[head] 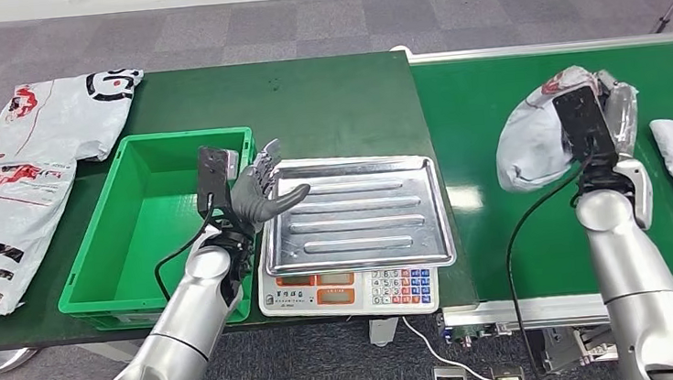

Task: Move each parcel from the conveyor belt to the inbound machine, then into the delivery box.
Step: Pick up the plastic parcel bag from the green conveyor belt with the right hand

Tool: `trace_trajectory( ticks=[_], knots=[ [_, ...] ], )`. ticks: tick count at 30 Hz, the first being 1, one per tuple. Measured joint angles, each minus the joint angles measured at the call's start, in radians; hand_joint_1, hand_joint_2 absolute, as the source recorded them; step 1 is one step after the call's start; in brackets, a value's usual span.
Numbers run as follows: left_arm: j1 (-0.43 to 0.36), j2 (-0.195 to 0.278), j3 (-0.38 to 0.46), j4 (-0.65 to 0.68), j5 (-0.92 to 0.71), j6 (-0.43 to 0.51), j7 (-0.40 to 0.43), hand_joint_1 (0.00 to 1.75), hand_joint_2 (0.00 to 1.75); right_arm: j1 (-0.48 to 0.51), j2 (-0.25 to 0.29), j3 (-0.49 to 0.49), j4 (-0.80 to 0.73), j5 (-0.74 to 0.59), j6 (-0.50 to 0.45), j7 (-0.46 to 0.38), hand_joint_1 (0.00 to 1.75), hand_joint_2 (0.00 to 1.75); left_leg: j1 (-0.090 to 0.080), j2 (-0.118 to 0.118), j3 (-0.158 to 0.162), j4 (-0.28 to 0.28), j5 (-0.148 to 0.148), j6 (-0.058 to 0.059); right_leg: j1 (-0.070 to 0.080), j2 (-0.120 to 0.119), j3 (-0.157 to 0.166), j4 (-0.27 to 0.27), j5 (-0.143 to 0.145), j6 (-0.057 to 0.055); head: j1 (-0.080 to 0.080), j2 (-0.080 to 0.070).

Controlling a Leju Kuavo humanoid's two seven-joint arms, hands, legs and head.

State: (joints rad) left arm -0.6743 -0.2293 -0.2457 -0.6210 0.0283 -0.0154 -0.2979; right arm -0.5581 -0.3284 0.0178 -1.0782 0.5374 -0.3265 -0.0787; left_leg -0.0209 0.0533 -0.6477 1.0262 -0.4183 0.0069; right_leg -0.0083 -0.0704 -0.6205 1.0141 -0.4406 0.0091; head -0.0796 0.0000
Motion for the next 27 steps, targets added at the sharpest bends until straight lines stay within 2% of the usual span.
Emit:
trace_trajectory(
  ticks=[10, 20, 27],
  knots=[
    [0.0, -0.002, 0.0, 0.0, 0.009, 0.0, -0.021, 0.0, 1.75, -0.032, 0.052, 0.051, -0.037, 0.008, 0.006, -0.013, 1.75, 1.75, 0.0, 0.0, 0.0, 0.0, 0.0, 0.0, 0.0, 0.001, 0.0, 0.001, 0.0, 0.0, 0.0, 0.0],
    [-0.004, -0.002, 0.0, 0.004, 0.014, 0.033, -0.073, 0.0, 1.75, -0.123, 0.182, 0.27, -0.004, 0.001, 0.105, 0.01, 1.75, 1.75, 0.001, 0.001, 0.0, 0.0, 0.001, -0.002, 0.001, 0.001, -0.001, 0.001, 0.0, -0.001, 0.0, 0.0],
    [-0.005, -0.001, 0.0, 0.008, 0.018, 0.036, -0.074, 0.0, 1.75, -0.14, 0.209, 0.321, 0.009, 0.0, 0.106, 0.011, 1.75, 1.75, 0.001, -0.001, -0.001, 0.0, 0.001, -0.001, 0.001, 0.0, -0.001, 0.001, 0.0, -0.001, 0.0, 0.0]
  ],
)
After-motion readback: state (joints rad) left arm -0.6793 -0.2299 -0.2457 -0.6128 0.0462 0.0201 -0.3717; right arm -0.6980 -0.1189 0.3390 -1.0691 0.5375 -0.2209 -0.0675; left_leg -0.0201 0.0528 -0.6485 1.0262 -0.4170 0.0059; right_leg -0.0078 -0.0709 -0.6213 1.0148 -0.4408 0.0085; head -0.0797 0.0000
